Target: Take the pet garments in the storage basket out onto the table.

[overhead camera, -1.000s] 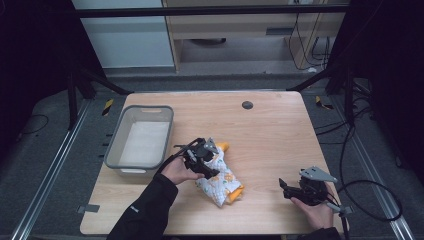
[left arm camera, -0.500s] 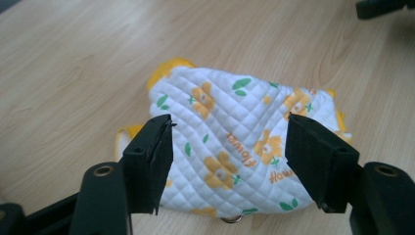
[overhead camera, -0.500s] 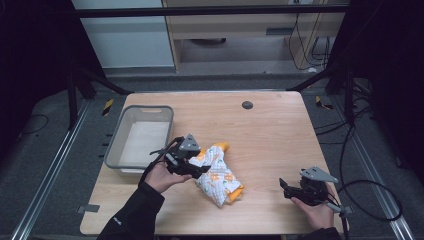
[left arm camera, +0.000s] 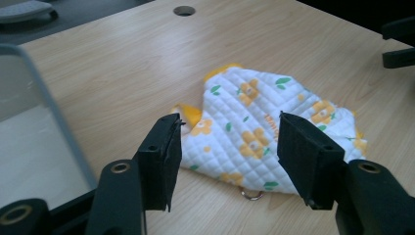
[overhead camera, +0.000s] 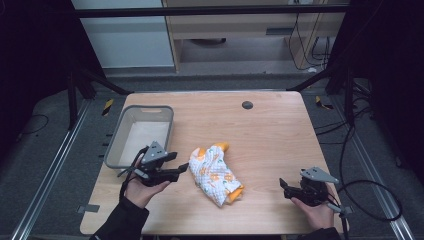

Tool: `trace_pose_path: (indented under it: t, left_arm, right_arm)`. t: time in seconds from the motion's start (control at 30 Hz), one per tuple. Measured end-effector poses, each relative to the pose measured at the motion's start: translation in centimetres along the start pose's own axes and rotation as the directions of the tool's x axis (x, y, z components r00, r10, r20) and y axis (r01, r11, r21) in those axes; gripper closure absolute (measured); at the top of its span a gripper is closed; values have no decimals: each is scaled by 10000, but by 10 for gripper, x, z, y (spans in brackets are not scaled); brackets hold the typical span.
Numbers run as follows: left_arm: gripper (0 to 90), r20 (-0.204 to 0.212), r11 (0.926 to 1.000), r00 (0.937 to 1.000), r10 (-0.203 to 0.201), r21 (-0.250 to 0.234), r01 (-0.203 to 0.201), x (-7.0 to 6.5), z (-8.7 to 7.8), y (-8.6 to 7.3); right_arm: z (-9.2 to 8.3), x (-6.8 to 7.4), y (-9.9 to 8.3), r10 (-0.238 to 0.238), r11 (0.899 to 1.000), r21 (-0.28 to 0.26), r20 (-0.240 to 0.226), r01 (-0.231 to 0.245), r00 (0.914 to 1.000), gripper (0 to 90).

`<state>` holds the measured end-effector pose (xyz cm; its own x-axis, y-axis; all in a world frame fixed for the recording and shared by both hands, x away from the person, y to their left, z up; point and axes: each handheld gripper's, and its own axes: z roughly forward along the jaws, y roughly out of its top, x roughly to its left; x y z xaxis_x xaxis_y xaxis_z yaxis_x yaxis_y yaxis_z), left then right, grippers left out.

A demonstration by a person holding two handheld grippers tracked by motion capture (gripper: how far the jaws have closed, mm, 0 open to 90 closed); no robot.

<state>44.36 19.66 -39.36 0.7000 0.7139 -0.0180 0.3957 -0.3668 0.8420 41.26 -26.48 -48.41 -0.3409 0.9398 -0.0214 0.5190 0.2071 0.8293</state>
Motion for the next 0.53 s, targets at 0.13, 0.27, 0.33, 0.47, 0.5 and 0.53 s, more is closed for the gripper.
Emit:
trace_pose_path:
  t: [0.13,0.27,0.33,0.47,0.5,0.53]
  left_arm:
    - [448,-519,9976,9971,-547,-447,524,10,-17,-14]
    - [479,-966,9898,9881,-1196,-888,1112,16,-33,-29]
    - [493,-1199,9846,9810,-1527,-1037,1406,18,-40,-40]
    - [495,-1503,9758,9677,-2026,-1143,1865,23,-49,-60]
    - [495,-1580,9739,9638,-2148,-1095,1991,25,-50,-66]
    - [494,-1641,9719,9603,-2255,-1062,2101,26,-52,-72]
  right_arm:
    - [-1,0,0,41,10000,-32,-21,-41,10000,147]
    - [-1,0,0,51,10000,-52,-10,-51,10000,147]
    - [-1,1,0,63,10000,-57,-2,-63,10000,148]
    - [-1,1,0,134,9999,-71,2,-134,9999,147]
    - [-1,2,0,156,9999,-69,-14,-156,9999,147]
    - [-2,2,0,156,9998,-85,-28,-156,9999,147]
